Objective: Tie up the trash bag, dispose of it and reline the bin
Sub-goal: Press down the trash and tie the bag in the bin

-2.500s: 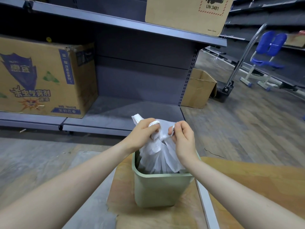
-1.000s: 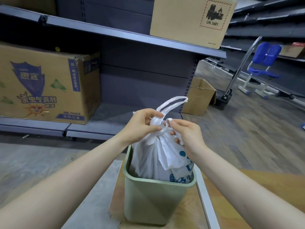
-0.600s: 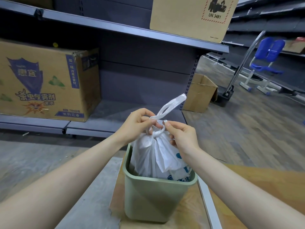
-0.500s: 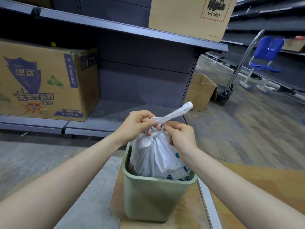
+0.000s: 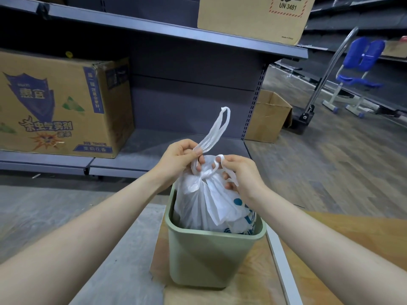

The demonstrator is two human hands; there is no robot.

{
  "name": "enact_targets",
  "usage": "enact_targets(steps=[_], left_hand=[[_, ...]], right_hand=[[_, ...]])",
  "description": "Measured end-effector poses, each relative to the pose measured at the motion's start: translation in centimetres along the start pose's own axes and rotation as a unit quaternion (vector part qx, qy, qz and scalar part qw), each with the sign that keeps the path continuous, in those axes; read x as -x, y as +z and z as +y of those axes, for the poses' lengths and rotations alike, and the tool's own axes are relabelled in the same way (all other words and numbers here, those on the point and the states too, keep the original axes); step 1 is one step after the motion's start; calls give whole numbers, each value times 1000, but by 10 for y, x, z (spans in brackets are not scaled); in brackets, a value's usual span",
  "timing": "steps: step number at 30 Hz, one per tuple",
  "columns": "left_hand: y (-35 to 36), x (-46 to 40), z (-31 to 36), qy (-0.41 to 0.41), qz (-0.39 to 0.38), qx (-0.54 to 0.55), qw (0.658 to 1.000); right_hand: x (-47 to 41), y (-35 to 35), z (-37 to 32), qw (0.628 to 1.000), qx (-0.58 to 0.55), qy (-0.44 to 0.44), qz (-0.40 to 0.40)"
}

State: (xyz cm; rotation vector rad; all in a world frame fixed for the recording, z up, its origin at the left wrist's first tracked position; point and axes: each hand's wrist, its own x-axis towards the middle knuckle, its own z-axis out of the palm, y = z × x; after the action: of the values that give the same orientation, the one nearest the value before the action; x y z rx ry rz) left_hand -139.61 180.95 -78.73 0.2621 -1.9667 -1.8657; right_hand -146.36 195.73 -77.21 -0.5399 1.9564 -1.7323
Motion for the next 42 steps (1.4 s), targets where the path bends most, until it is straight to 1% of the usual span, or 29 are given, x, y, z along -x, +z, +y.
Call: enact_targets(steps=[3, 5, 8, 9, 10, 11, 12, 13, 14, 15, 16, 17, 18, 19, 20, 21, 22, 23, 24, 25, 27, 29, 30, 31, 33, 34, 38, 41, 42], left_hand=[[-1, 1, 1, -15, 3, 18, 1000], [-1, 2, 1, -26, 5, 21, 999], [-2, 4, 1, -20, 17, -20, 999], [-3, 6, 1, -9, 22, -50, 998], [-3, 8, 0, 5, 25, -81, 996], [-4, 10, -1, 19, 24, -102, 994], [-4, 12, -1, 32, 21, -112, 993], [-4, 15, -1, 43, 19, -117, 992], [-4, 18, -1, 50, 18, -124, 991], [-3, 20, -2, 53, 18, -136, 989], [-3, 22, -3, 53, 18, -151, 987], [-2, 24, -6, 54, 28, -174, 983], [-1, 27, -8, 63, 61, -212, 973], [-1, 32, -9, 90, 118, -261, 954], [-1, 39, -9, 140, 170, -304, 927], [0, 46, -11, 206, 177, -336, 902], [1, 54, -13, 271, 130, -371, 879], [3, 60, -20, 327, 58, -411, 849], [5, 64, -28, 361, -10, -456, 814], [6, 64, -35, 372, -51, -493, 785], [7, 59, -45, 376, -59, -538, 752], [9, 52, -46, 392, -46, -547, 738], [10, 49, -46, 401, -38, -532, 744], [10, 49, -45, 402, -25, -503, 765], [10, 52, -43, 362, 1, -430, 827], [9, 56, -41, 327, 16, -410, 851], [-5, 58, -40, 217, 39, -350, 911], [-4, 57, -41, 167, 106, -340, 919], [-2, 58, -40, 181, 137, -342, 912]], right_hand=[[-2, -8, -6, 999, -34, -11, -29], [-7, -15, -9, 996, 30, -83, -19], [-15, -26, -10, 962, 164, -208, 63], [-16, -28, -10, 935, 210, -269, 101], [-17, -29, -11, 884, 269, -360, 130], [-18, -28, -14, 811, 331, -464, 132], [-20, -26, -17, 731, 391, -551, 97], [-22, -20, -20, 653, 459, -600, 50], [-25, -12, -21, 593, 530, -607, -3], [-28, -3, -22, 560, 589, -580, -58], [-29, 5, -22, 553, 631, -533, -112], [-32, 10, -20, 562, 660, -473, -157], [-33, 13, -18, 579, 678, -414, -186], [-33, 13, -16, 595, 687, -372, -189], [-34, 13, -15, 614, 685, -350, -180], [-33, 12, -14, 641, 665, -343, -169], [-33, 11, -10, 676, 634, -339, -160], [-32, 10, -8, 715, 596, -329, -158], [-31, 9, -6, 748, 567, -305, -161], [-32, 8, -5, 781, 539, -268, -164], [-33, 5, -4, 843, 470, -200, -167], [-31, 6, -4, 904, 359, -157, -170], [-30, 7, -5, 928, 300, -134, -176], [-29, 8, -4, 946, 244, -108, -186], [-26, 12, -4, 962, 171, -72, -202], [-24, 14, -5, 962, 172, -75, -196], [-19, 12, -4, 934, 287, -186, -106], [-12, 10, -9, 902, 352, -225, -106], [-10, 10, -11, 889, 378, -236, -107]])
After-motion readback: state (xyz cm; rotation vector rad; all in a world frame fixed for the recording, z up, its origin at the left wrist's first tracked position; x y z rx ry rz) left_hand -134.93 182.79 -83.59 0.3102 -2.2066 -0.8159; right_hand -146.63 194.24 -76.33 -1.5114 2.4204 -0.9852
